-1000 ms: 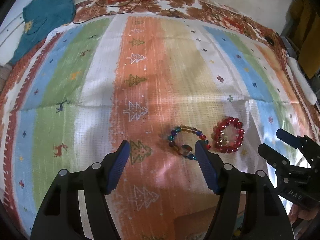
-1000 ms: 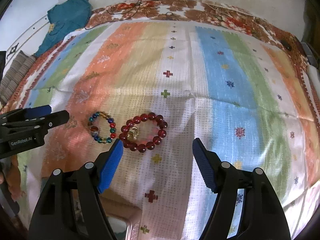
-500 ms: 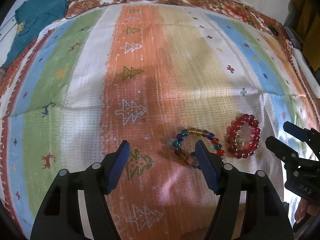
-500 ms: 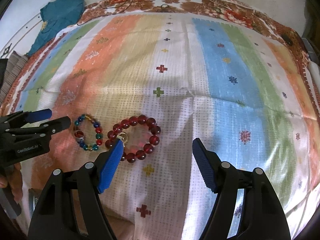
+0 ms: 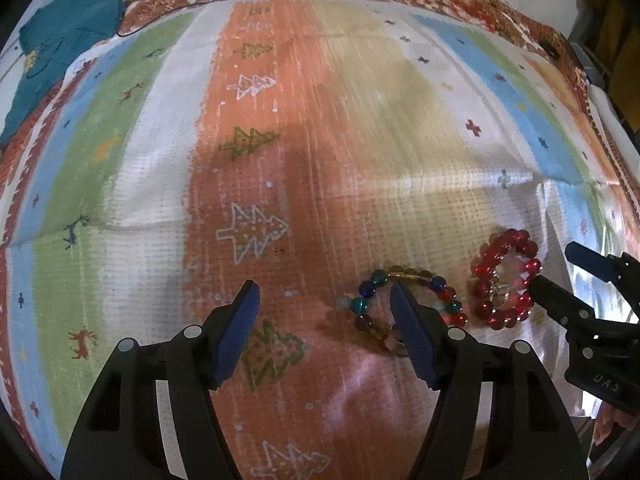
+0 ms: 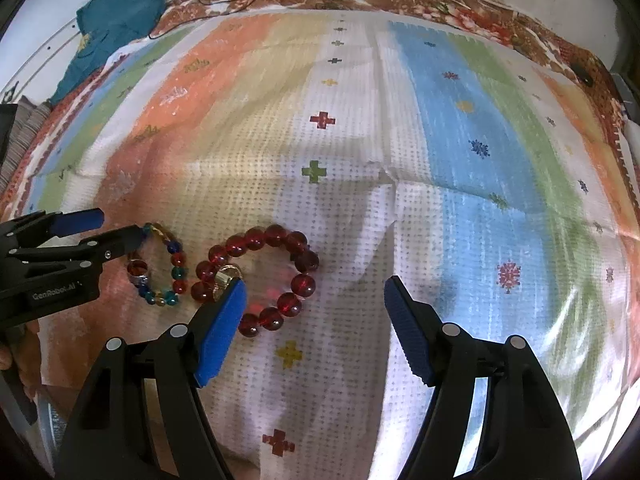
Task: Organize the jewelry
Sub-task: 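Move the left tool to the multicolour bracelet while the right tool nears the red bracelet, then close the left tool on the multicolour bracelet while the right tool grasps the red bracelet, then lift the multicolour bracelet with the left tool while the right tool carries the red bracelet toward the tin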
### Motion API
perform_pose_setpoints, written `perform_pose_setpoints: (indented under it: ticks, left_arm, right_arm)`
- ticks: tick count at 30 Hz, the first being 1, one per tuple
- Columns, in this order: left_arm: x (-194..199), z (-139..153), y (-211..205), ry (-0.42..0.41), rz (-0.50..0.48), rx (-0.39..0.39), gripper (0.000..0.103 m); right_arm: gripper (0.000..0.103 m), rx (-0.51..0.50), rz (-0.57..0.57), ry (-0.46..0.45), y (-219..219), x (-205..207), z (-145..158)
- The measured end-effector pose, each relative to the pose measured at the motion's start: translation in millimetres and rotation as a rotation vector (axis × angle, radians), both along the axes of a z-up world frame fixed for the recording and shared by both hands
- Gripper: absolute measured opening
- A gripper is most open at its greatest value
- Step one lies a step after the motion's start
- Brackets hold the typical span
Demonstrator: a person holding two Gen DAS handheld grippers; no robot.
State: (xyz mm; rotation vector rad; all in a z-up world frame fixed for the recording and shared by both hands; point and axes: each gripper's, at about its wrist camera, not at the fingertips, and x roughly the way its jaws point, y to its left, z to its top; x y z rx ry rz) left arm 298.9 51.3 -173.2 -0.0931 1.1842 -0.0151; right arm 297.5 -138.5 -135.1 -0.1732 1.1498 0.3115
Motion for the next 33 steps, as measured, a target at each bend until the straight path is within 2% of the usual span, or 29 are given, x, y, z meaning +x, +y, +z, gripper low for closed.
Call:
perform_pose_setpoints:
  ticks: [5, 7, 8, 9, 11, 12, 14, 16, 19, 21, 27, 33]
  left_arm:
    - [0.4, -6.6, -5.9, -0.009, -0.029, 0.041, 0.064]
    - [-0.2, -8.3, -7.1, -0.013, -0.044, 0.057, 0.061]
    - [-0.5, -8.7, -6.5, -0.015, -0.046, 0.064, 0.058]
    - [-1.4, -9.6, -5.7, -0.013, -0.048, 0.074, 0.056]
    - [-1.1, -9.9, -4.0, -0.005, -0.047, 0.075, 0.041]
    - [-0.9, -9.6, -1.8, 0.002, -0.039, 0.076, 0.036]
    - [-1.2, -9.4, 2.2, 0.012, -0.026, 0.074, 0.016]
    - [-2.1, -8.7, 5.4, 0.017, -0.021, 0.07, 0.011]
    - [-2.6, -6.4, 7.0, 0.019, -0.014, 0.059, 0.009]
    - [-2.9, -2.9, 7.1, 0.019, -0.007, 0.043, 0.009]
    - [-4.3, 19.4, -0.5, -0.025, -0.013, 0.024, 0.009]
    - [-7.9, 36.0, -8.7, -0.055, -0.027, 0.016, 0.009]
  right_arm:
    - [0.057, -0.004, -0.002, 0.014, 0.9, 4.6, -6.5]
    - [0.048, -0.016, 0.0, 0.008, 1.6, 5.1, -8.6]
    - [0.047, -0.016, 0.002, 0.01, 1.8, 5.0, -9.3]
    - [0.042, -0.016, 0.015, 0.011, 4.1, 4.2, -10.2]
    - [0.03, -0.02, 0.041, 0.013, 10.6, 1.8, -10.6]
    - [0.021, -0.023, 0.054, 0.016, 14.3, 0.2, -10.6]
    - [0.021, -0.056, 0.07, -0.001, 19.1, -2.9, -9.5]
    - [0.021, -0.057, 0.071, -0.003, 17.7, -3.8, -8.8]
    - [0.02, -0.053, 0.064, -0.018, 13.8, -4.1, -4.1]
    - [0.014, -0.054, 0.066, -0.037, 13.1, -4.4, 1.2]
    - [0.014, -0.051, 0.094, -0.092, 19.2, -6.5, 20.7]
    - [0.014, -0.051, 0.105, -0.102, 20.3, -8.0, 25.4]
